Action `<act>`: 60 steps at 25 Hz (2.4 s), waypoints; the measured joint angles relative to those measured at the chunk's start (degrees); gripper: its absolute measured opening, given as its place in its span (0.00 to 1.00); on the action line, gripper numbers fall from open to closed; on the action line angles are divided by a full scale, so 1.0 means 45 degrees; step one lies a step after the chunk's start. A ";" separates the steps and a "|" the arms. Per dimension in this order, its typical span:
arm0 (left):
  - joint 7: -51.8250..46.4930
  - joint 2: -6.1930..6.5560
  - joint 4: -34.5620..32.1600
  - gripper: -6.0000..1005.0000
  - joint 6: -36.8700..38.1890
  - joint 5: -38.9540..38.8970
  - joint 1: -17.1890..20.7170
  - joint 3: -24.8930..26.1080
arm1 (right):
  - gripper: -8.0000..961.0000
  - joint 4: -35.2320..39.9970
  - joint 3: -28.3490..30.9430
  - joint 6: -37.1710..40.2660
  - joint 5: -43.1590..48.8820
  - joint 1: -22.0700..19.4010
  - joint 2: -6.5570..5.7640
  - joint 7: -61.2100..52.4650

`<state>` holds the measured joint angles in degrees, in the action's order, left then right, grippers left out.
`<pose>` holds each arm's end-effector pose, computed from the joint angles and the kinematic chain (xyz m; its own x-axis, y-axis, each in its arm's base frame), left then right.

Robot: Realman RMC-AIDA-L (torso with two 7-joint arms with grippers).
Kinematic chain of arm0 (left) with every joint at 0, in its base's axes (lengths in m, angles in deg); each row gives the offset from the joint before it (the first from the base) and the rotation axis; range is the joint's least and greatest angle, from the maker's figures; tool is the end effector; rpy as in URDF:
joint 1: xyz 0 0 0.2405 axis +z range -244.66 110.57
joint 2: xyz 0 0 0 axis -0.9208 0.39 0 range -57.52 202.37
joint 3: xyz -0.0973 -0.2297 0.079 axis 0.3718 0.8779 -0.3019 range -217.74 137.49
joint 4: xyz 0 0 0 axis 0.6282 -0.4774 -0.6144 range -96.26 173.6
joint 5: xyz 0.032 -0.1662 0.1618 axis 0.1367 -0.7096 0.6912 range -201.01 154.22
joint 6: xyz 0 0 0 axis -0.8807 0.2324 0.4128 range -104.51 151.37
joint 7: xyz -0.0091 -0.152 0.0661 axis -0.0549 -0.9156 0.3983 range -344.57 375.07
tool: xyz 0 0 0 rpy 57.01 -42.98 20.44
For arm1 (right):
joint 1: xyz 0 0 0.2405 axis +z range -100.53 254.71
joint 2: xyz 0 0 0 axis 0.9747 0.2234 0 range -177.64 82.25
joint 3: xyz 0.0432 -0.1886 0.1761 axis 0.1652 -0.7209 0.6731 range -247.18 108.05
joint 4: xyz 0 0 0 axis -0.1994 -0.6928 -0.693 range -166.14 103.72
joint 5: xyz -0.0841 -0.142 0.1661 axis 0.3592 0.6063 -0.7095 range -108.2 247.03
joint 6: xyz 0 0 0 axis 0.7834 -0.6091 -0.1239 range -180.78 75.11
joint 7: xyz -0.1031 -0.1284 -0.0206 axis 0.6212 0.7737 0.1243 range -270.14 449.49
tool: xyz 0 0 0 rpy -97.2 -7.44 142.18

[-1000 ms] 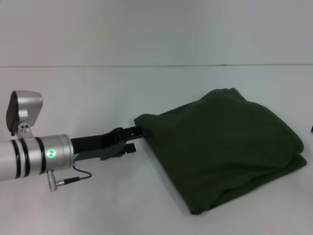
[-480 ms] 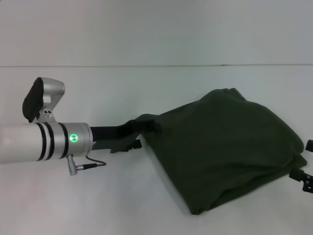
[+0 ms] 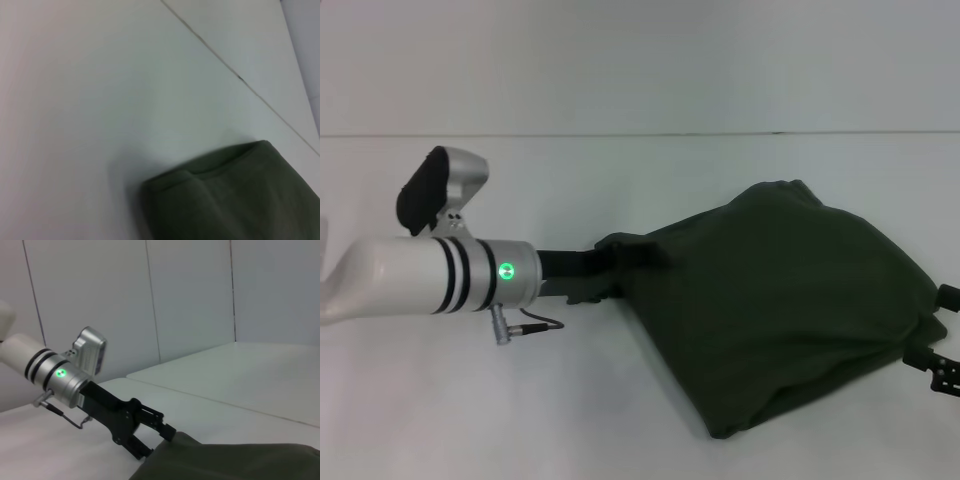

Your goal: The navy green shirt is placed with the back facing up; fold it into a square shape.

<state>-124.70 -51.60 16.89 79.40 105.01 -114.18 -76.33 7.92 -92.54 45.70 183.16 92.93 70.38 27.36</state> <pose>-0.2434 0.4265 -0.1183 0.0009 0.9005 0.4348 0.9954 -0.0424 0.0856 0.3563 0.2776 0.0353 0.7654 -0.2098 -0.6084 -0.5067 -0.7794 -0.3686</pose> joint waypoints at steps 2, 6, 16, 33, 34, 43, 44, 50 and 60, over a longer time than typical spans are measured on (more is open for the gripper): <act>0.0039 0.0000 0.0129 0.89 -0.0222 0.0010 -0.0187 -0.0140 | 0.97 -0.0002 0.0000 0.0004 0.0000 0.0016 0.0002 0.0000; 0.0081 0.0003 0.0164 0.86 -0.0426 0.0014 -0.0341 -0.0739 | 0.97 -0.0038 0.0000 0.0010 -0.0001 0.0044 0.0008 0.0001; 0.1228 -0.0006 -0.0146 0.72 -0.0423 -0.0450 -0.0143 -0.1187 | 0.97 -0.0083 0.0036 -0.0012 -0.0028 0.0177 0.0015 -0.0051; 0.2348 0.0048 -0.0160 0.08 -0.0422 -0.0448 -0.0100 -0.1191 | 0.97 -0.0084 0.0043 -0.0026 -0.0024 0.0428 0.0125 -0.0116; 0.2418 0.0075 -0.0164 0.08 -0.0431 -0.0448 -0.0084 -0.1174 | 0.97 -0.0083 0.0040 -0.0029 -0.0024 0.0454 0.0130 -0.0118; 0.2575 0.0540 -0.0686 0.07 -0.0334 -0.0347 0.0219 -0.1130 | 0.97 -0.0087 -0.0006 0.0018 -0.0023 0.0792 0.0284 -0.0117; 0.2575 0.0608 -0.0711 0.07 -0.0358 -0.0339 0.0222 -0.1125 | 0.97 -0.0101 -0.0025 0.0018 -0.0022 0.0840 0.0306 -0.0117; 0.2578 0.0702 -0.1073 0.07 -0.1540 -0.0162 0.0257 -0.1096 | 0.97 -0.0483 -0.0206 0.0019 -0.0021 0.1091 0.0346 -0.0057; 0.3393 0.0111 -0.2438 0.13 -0.1949 -0.0600 0.1033 -0.1064 | 0.97 -0.0859 -0.0422 -0.0148 -0.0024 0.1282 0.0361 0.0286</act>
<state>-109.43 -51.10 5.92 70.63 102.32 -109.53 -81.12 4.06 -94.44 45.03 183.06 98.70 72.00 28.65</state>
